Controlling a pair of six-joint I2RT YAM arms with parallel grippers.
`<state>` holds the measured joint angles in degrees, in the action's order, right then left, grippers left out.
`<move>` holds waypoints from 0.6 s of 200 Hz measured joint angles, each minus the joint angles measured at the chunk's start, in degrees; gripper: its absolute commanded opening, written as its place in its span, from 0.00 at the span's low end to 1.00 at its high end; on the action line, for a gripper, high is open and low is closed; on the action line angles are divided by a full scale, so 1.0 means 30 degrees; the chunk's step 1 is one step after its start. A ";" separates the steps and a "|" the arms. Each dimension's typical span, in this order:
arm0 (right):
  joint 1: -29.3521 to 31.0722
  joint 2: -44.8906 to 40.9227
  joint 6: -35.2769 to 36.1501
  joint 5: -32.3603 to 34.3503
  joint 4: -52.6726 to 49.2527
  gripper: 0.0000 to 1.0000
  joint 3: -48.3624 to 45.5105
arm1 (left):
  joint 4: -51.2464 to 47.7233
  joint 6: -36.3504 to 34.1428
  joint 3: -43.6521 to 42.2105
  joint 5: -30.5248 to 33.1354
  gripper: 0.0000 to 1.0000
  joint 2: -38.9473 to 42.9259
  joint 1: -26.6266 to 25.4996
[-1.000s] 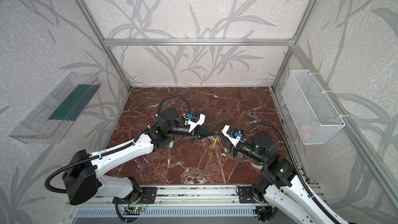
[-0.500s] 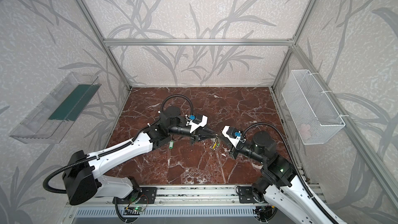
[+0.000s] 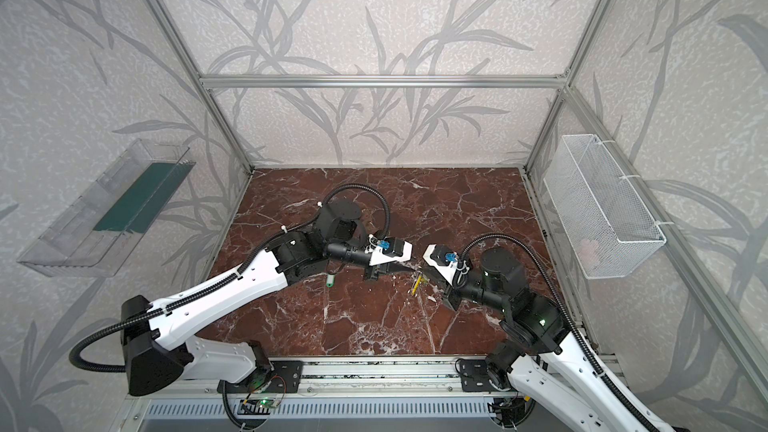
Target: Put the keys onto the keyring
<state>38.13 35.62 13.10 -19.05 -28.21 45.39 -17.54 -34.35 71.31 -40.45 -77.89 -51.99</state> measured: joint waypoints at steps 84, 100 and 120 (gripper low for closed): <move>0.0000 0.0153 -0.0328 -0.0430 -0.0146 0.00 0.0000 | -0.0801 -0.0714 0.0000 0.1581 0.24 -0.0226 -0.0648; 0.0000 0.0153 -0.0364 -0.0546 -0.0146 0.00 0.0000 | -0.0801 -0.0714 0.0000 0.1807 0.24 -0.0335 -0.0714; 0.0000 0.0153 -0.0393 -0.0670 -0.0146 0.00 0.0000 | -0.0794 -0.0685 0.0029 0.2055 0.21 -0.0532 -0.0772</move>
<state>38.13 36.07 11.92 -21.06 -28.64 45.39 -19.92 -36.40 71.40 -34.28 -79.48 -54.30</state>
